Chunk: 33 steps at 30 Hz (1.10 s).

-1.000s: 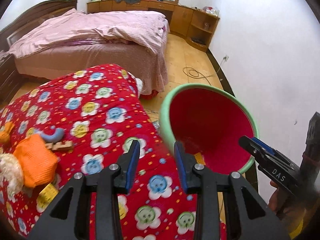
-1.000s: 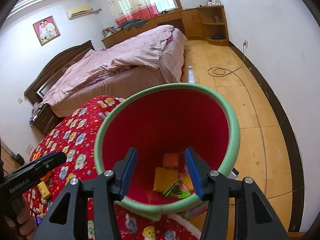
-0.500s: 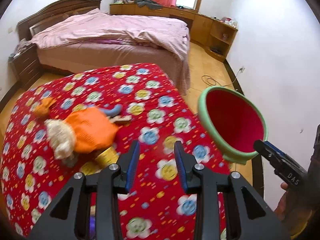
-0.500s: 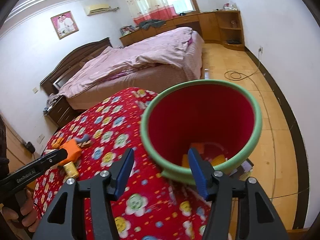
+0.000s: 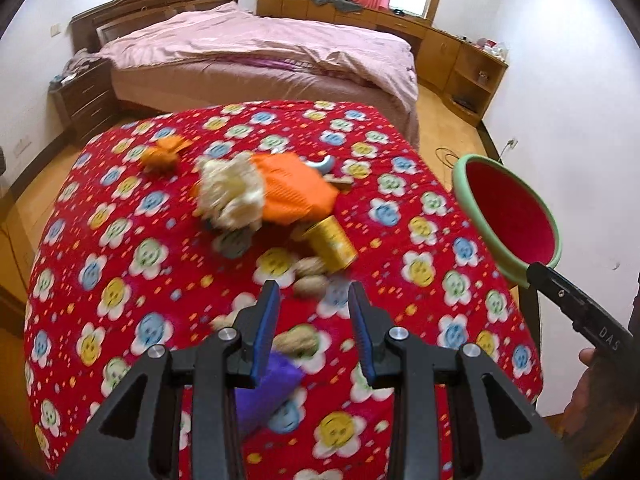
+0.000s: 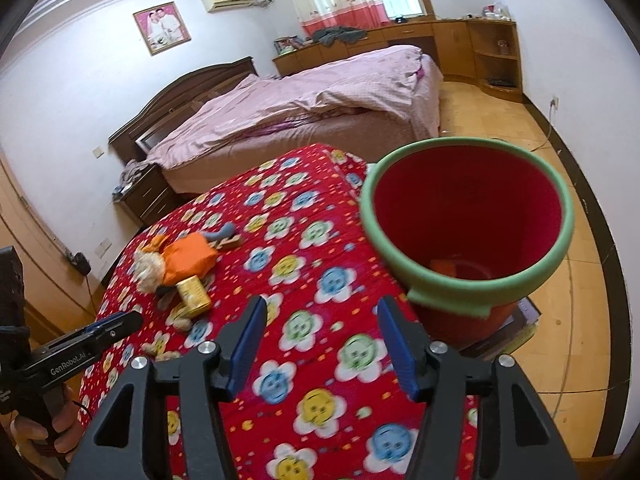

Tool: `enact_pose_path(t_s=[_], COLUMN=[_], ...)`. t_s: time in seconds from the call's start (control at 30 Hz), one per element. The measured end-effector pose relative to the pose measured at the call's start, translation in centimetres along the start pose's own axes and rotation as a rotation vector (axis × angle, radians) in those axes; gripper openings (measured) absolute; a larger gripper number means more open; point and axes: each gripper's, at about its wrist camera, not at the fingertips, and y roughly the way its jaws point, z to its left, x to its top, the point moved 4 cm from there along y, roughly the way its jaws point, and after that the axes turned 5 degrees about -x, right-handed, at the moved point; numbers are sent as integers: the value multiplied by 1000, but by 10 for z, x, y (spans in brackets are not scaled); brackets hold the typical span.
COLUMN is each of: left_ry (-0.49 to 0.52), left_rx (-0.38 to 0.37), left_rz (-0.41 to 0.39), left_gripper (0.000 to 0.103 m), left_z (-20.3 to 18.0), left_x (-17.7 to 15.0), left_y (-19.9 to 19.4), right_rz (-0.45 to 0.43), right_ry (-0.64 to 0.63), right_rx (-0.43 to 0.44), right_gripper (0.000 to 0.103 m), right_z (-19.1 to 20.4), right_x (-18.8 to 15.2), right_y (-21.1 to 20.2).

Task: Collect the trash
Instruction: 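Grasp the purple plastic bag with the left gripper, then grasp the yellow mosquito-coil box with the right gripper while the left holds the purple bag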

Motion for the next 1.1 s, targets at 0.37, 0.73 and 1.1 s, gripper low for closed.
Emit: enact_pose_path(t_s=[0.37, 0.73, 1.1], left_ry=[-29, -12, 39], left_rx=[21, 28, 81], left_rz=[41, 99, 95], left_gripper=[44, 47, 47], left_z=[34, 40, 35], left_x=[-39, -66, -70], left_y=[-3, 7, 18], right_rz=[28, 72, 108], right_ry=[-31, -66, -123], right_rx=[21, 5, -31], right_gripper=[63, 63, 63], right_z=[24, 37, 48], right_x=[-29, -47, -54], right_y=[1, 7, 18])
